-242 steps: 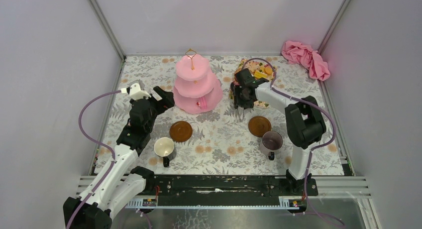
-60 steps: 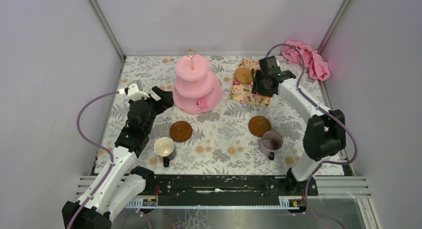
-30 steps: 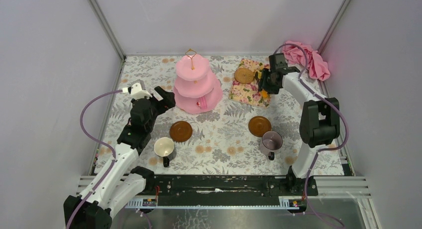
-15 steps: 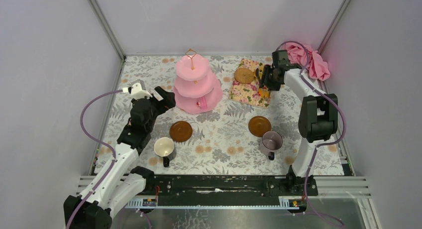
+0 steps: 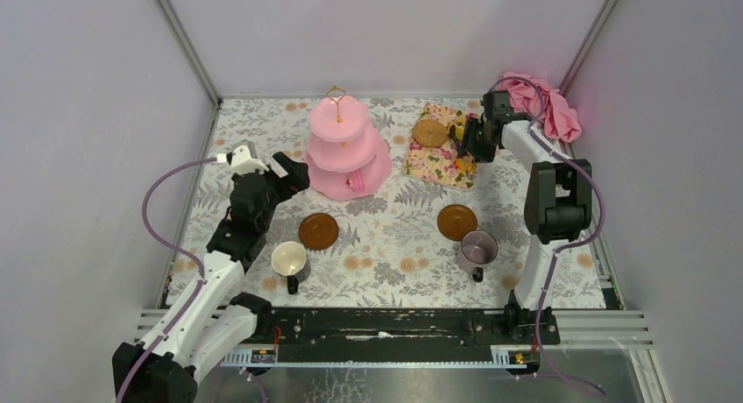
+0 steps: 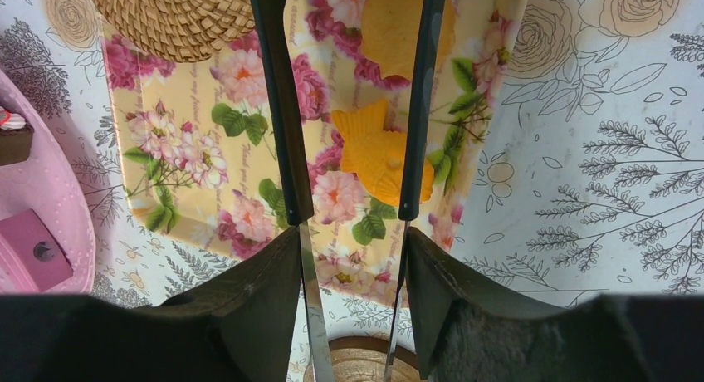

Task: Serve the afternoon tea
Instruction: Pick up the desert from the tray.

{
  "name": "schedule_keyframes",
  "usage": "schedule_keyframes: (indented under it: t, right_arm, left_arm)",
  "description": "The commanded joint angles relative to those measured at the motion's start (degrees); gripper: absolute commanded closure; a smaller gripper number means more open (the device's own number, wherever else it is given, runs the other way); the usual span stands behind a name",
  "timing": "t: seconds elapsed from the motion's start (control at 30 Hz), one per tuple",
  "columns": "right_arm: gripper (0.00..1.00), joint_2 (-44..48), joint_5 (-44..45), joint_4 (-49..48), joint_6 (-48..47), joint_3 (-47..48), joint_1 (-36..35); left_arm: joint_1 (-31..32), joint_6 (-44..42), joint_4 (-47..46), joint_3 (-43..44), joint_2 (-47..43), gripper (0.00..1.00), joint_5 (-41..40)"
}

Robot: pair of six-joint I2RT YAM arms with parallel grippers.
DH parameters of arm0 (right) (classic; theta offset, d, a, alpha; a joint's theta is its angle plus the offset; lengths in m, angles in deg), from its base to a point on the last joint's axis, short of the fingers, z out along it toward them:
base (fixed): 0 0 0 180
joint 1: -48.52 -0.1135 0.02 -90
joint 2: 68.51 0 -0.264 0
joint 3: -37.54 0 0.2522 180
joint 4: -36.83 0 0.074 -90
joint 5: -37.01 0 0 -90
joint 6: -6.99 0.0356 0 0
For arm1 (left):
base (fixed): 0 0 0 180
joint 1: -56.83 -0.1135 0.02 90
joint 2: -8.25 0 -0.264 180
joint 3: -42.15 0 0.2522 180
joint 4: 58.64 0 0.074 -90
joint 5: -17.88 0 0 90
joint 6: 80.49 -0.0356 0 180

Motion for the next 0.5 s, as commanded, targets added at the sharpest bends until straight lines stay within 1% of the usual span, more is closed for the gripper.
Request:
schedule_keyframes:
  t: [0.0,0.47]
  right_arm:
    - [0.46,-1.06,-2.68,-1.80,-1.32,3.45,0.60]
    - [0.47,-3.63,-4.25,-1.80,-1.99,5.96,1.06]
  left_arm:
    - [-0.41,-0.18,-2.87,0.44,0.11,0.00,0.32]
    - [-0.30,-0.36,-2.83,0.35,-0.20,0.00,0.23]
